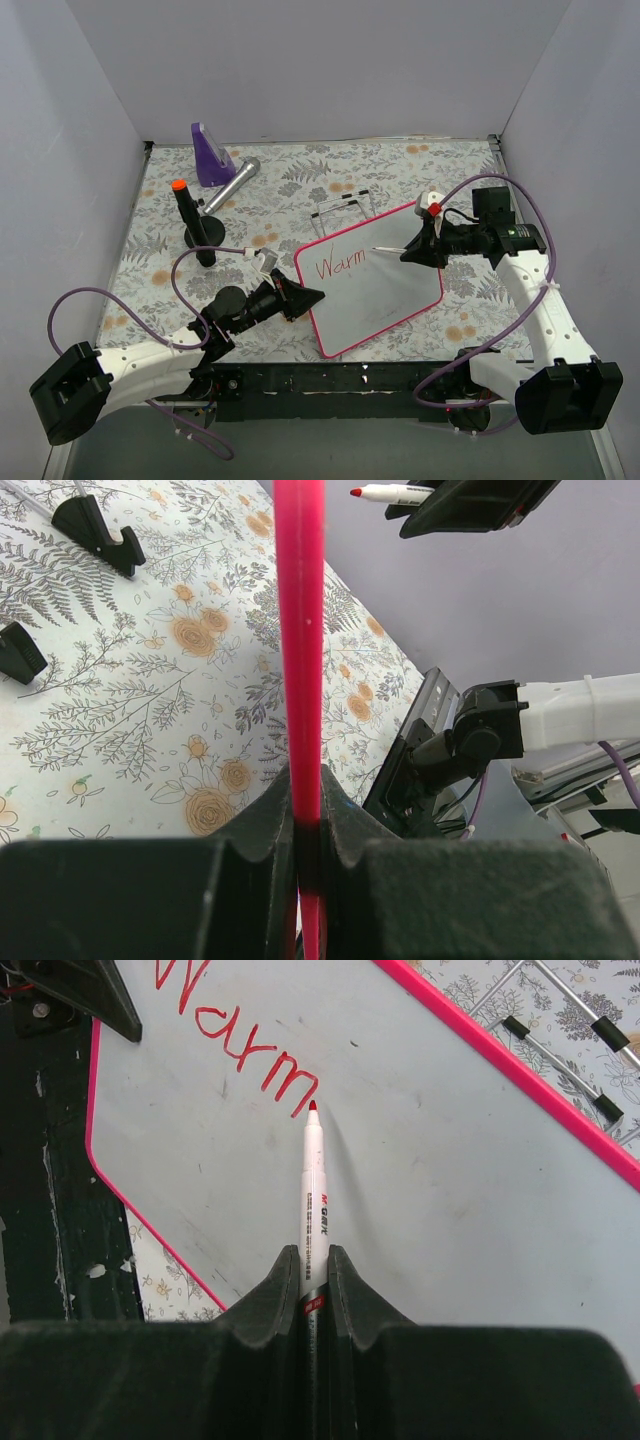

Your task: Write a sentence on the whiteboard

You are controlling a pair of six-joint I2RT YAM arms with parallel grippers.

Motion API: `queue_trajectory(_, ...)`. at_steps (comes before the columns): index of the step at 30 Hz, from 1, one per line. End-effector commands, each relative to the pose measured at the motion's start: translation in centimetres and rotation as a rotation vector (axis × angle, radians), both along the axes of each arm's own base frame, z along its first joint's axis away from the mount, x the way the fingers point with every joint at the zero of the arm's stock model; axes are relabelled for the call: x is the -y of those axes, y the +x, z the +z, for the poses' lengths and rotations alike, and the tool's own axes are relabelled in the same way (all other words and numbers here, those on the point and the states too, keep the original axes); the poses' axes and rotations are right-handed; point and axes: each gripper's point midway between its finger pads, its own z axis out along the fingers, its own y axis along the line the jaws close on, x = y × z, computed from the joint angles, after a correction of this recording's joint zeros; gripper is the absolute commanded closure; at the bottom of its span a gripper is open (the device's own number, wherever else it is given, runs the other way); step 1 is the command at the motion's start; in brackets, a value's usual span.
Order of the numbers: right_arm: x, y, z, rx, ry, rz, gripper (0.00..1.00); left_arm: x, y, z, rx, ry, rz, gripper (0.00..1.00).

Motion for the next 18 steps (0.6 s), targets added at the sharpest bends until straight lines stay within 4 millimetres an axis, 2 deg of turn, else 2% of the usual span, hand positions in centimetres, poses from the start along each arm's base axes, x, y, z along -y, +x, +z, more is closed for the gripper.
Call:
queue_trajectory(1,-0.2,0.5,-0.1,0.011,0.014,0.007,0.99,0.2,-0.3,2.7,0.082,-0.072,-0.022,1.0)
queue_trajectory(18,-1.3,0.9,-1.3,-0.036,0.014,0.026,0.99,0.4,-0.3,2.7,0.082,-0.07,-0.03,1.0)
